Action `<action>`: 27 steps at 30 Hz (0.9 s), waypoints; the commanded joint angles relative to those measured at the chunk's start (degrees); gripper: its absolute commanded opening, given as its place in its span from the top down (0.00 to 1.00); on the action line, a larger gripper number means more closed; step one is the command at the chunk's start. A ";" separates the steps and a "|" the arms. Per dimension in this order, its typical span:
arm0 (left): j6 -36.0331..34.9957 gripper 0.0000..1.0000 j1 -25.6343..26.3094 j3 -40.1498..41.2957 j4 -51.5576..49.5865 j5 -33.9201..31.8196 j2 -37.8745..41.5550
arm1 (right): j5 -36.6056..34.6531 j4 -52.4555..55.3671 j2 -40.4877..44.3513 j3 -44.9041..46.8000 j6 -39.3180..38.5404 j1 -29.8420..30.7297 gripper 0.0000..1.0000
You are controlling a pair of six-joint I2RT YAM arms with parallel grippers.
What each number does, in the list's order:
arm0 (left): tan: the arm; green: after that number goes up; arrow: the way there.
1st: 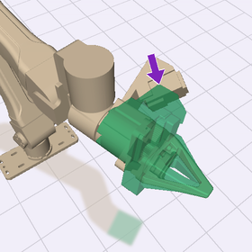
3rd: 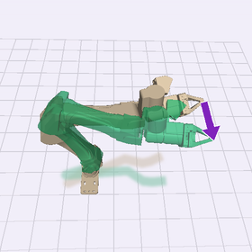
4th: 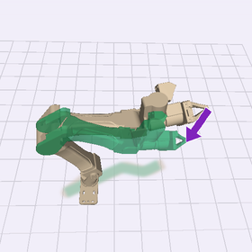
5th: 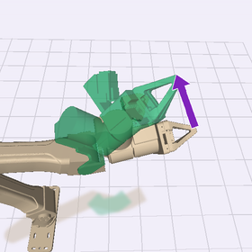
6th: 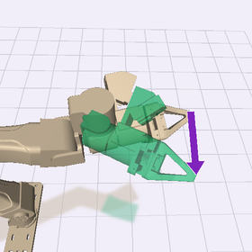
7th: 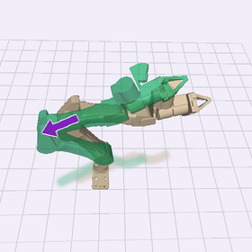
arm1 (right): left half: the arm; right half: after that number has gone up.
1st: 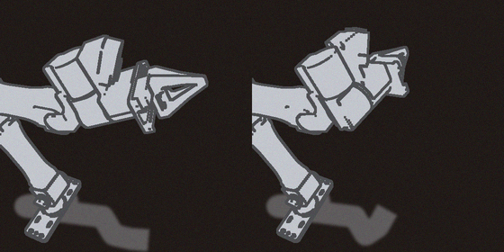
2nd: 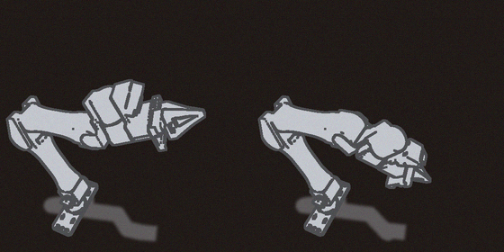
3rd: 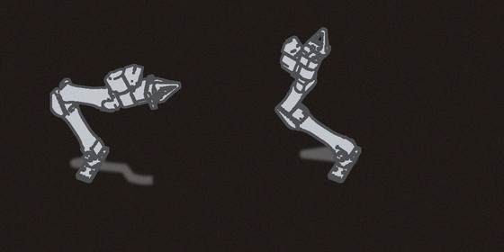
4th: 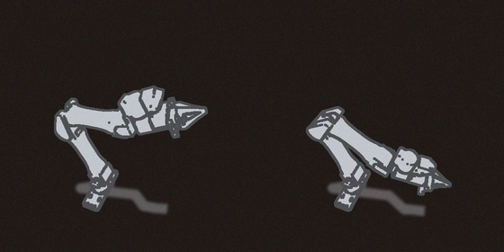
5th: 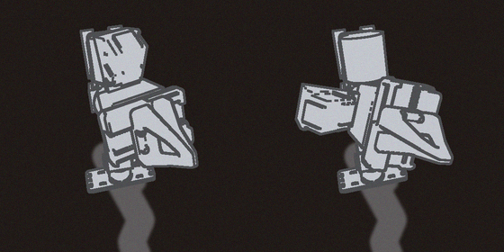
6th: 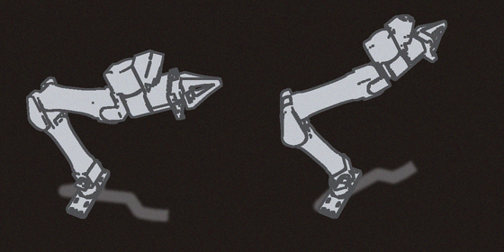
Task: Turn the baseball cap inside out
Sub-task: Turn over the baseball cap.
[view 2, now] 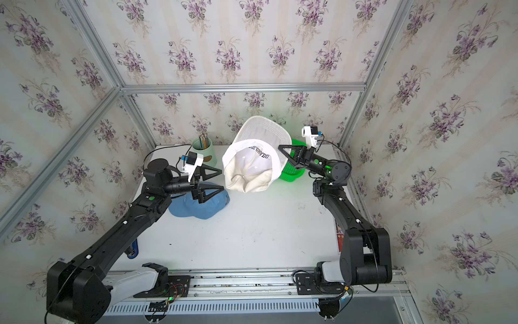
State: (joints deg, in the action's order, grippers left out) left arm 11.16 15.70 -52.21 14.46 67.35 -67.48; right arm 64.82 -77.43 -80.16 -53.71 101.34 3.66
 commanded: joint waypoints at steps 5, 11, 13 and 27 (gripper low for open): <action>-6.51 0.01 2.76 -4.61 -1.44 4.49 -0.60 | 1.88 -3.60 1.47 -1.56 4.02 -0.15 1.00; -14.16 0.01 5.21 -6.87 -7.71 0.85 -1.45 | 2.73 -4.82 2.53 -1.12 5.10 -0.19 1.00; -14.99 0.01 5.21 -7.74 -8.04 1.37 -2.10 | 2.98 -4.55 2.89 -0.75 5.17 -0.17 1.00; -16.12 0.04 6.50 -10.66 -6.20 6.56 -4.73 | 3.66 -4.00 3.67 0.25 4.57 -0.15 1.00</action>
State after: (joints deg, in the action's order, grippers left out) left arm -4.51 21.74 -63.37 6.50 71.37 -73.01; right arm 68.45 -79.66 -76.27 -53.65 106.32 3.51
